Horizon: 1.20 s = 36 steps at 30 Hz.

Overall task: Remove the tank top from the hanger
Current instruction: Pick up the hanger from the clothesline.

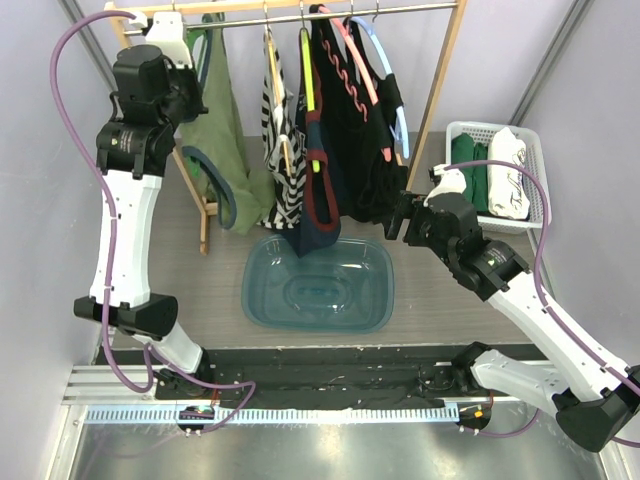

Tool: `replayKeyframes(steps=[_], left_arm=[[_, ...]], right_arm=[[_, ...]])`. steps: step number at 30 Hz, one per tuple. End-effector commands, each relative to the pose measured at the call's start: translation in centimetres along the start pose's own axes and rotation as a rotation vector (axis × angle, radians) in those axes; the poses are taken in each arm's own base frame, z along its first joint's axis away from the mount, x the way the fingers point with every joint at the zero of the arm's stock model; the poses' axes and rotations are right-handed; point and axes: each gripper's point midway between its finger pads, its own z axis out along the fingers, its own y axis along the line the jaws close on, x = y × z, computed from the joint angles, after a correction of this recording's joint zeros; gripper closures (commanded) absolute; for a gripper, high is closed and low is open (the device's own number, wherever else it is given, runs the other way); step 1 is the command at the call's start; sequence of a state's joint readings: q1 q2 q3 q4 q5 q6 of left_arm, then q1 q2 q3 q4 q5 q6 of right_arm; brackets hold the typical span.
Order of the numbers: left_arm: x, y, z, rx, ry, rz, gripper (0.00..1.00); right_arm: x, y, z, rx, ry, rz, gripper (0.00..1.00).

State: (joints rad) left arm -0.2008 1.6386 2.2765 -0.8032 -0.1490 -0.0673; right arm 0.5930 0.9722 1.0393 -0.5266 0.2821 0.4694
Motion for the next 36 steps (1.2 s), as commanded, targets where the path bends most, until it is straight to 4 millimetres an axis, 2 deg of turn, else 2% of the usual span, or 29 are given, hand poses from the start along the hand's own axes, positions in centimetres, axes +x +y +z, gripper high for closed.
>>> replayKeyframes(steps=[1, 6, 7, 9, 10, 11, 13, 15, 17, 18, 20, 21, 23, 24, 25, 27, 28, 32, 36], left_arm=[[-6.5, -0.9, -4.0, 0.083, -0.233, 0.0, 1.0], [-2.0, -1.6, -5.4, 0.146, -0.107, 0.055, 1.0], [-0.1, -2.2, -5.2, 0.18, -0.056, 0.06, 0.99], [1.6, -2.1, -6.4, 0.193, -0.016, 0.096, 0.98], [4.0, -2.2, -6.1, 0.201, 0.043, 0.101, 0.98], [4.2, -2.0, -7.2, 0.201, 0.039, 0.101, 0.99], [6.2, -2.1, -7.8, 0.216, 0.081, 0.105, 1.0], [6.4, -2.2, -9.3, 0.236, 0.089, 0.103, 1.0], [5.6, -2.6, -10.9, 0.266, 0.072, 0.095, 1.0], [3.7, -2.6, -12.4, 0.275, 0.02, 0.097, 1.0], [1.8, -2.9, -14.2, 0.309, -0.036, 0.11, 1.0], [-0.5, -2.9, -16.0, 0.32, -0.11, 0.123, 1.0], [-3.1, -3.3, -18.3, 0.358, -0.214, 0.137, 1.0], [-4.7, -3.4, -20.6, 0.379, -0.288, 0.151, 1.0], [-6.2, -3.5, -22.0, 0.392, -0.362, 0.178, 1.0], [-7.5, -4.3, -24.6, 0.452, -0.453, 0.198, 1.0], [-8.8, -4.3, -26.9, 0.462, -0.53, 0.193, 1.0], [-10.6, -4.6, -31.0, 0.506, -0.617, 0.171, 1.0], [-11.1, -5.2, -34.4, 0.568, -0.684, 0.203, 1.0]], right_arm=[[-1.6, 0.8, -0.7, -0.04, -0.06, 0.027, 0.18], [-1.8, 0.7, -0.8, -0.03, -0.062, 0.023, 0.18], [-1.7, 0.7, -0.8, -0.028, -0.057, 0.023, 0.19], [-2.0, 0.7, -0.8, -0.022, -0.058, 0.028, 0.19], [-1.8, 0.7, -0.8, -0.019, -0.051, 0.029, 0.18], [-1.8, 0.8, -0.8, -0.022, -0.05, 0.03, 0.18], [-1.8, 0.8, -0.9, -0.029, -0.049, 0.034, 0.18], [-1.6, 0.9, -1.0, -0.034, -0.043, 0.035, 0.18], [-1.6, 0.9, -1.1, -0.038, -0.04, 0.033, 0.18], [-1.6, 0.9, -1.1, -0.038, -0.04, 0.029, 0.18], [-1.7, 1.0, -1.2, -0.04, -0.037, 0.025, 0.19], [-1.7, 1.1, -1.1, -0.042, -0.034, 0.023, 0.19], [-1.9, 1.1, -1.2, -0.043, -0.037, 0.023, 0.19], [-1.8, 1.2, -1.2, -0.046, -0.033, 0.022, 0.19], [-1.7, 1.3, -1.1, -0.049, -0.032, 0.025, 0.19], [-1.7, 1.4, -1.1, -0.054, -0.032, 0.027, 0.19], [-1.7, 1.4, -1.1, -0.056, -0.03, 0.027, 0.19], [-1.9, 1.6, -1.2, -0.065, -0.032, 0.025, 0.19], [-2.2, 1.6, -1.5, -0.068, -0.039, 0.016, 0.18]])
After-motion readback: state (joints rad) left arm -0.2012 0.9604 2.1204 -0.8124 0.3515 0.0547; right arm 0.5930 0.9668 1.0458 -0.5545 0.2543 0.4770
